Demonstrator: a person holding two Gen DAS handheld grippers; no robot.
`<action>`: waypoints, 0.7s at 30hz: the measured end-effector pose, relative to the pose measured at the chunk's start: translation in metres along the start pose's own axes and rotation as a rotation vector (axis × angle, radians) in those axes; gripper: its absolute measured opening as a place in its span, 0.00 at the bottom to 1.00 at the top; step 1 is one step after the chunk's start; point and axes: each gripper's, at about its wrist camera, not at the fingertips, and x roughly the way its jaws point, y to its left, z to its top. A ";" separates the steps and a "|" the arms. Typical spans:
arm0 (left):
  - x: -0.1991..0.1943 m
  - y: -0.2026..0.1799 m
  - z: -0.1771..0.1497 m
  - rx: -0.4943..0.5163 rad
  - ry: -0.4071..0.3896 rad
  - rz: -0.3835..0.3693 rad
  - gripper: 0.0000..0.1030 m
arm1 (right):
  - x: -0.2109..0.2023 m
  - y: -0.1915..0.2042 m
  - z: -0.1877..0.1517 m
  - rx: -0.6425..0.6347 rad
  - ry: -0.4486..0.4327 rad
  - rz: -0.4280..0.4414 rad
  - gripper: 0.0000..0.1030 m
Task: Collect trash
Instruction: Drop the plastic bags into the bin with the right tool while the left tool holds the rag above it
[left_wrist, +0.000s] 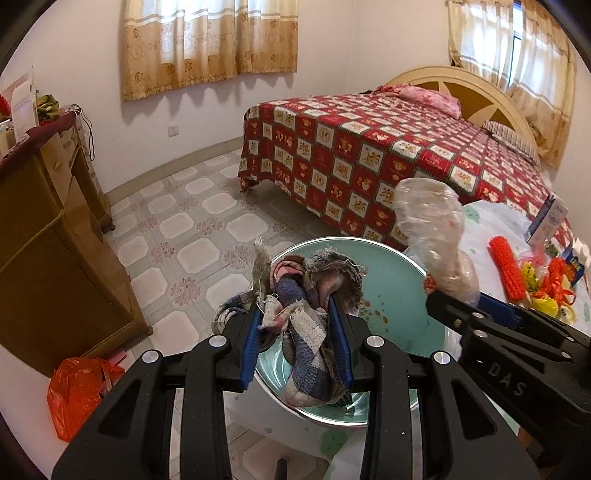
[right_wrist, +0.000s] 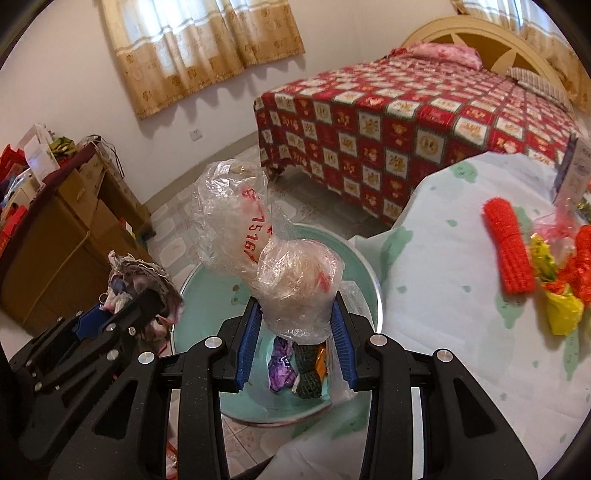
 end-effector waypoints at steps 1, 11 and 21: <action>0.005 0.000 0.000 0.001 0.007 0.004 0.33 | 0.006 0.000 0.001 0.001 0.011 -0.001 0.37; 0.034 0.000 -0.004 0.003 0.062 0.010 0.33 | 0.045 -0.009 0.003 0.032 0.101 0.033 0.43; 0.040 0.001 -0.004 0.002 0.078 0.016 0.33 | 0.047 -0.013 0.004 0.045 0.101 0.044 0.54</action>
